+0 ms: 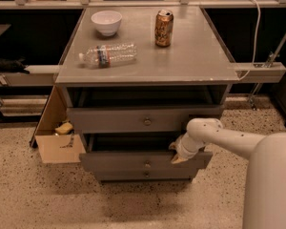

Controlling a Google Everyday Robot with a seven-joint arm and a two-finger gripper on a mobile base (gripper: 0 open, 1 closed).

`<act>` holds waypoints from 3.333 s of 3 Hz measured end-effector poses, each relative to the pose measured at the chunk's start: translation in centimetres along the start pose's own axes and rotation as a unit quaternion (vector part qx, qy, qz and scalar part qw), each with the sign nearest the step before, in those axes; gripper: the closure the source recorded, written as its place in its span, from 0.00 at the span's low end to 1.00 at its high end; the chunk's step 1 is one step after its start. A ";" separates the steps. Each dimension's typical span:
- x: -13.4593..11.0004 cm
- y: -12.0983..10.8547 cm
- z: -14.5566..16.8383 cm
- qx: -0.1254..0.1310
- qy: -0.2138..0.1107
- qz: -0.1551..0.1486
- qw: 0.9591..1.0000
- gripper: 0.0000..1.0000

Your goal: Open middle drawer

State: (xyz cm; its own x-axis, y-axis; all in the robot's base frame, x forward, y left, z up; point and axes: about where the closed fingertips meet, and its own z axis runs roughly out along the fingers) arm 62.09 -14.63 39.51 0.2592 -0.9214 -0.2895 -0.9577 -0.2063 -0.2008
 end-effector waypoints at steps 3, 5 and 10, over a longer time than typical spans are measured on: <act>-0.5 3.5 -0.6 -0.055 -0.018 -0.007 0.998 0.00; -1.1 10.7 -0.3 -0.113 -0.014 -0.003 0.994 0.17; -1.2 14.2 -1.6 -0.119 -0.004 0.004 0.993 0.80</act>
Offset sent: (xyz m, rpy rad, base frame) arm -0.0632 -0.0093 0.0059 0.0125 0.1857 0.0999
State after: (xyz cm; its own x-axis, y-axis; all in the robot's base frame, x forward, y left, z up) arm 47.96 -16.97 38.51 0.2511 -0.9209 -0.2980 -0.9619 -0.2717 0.0292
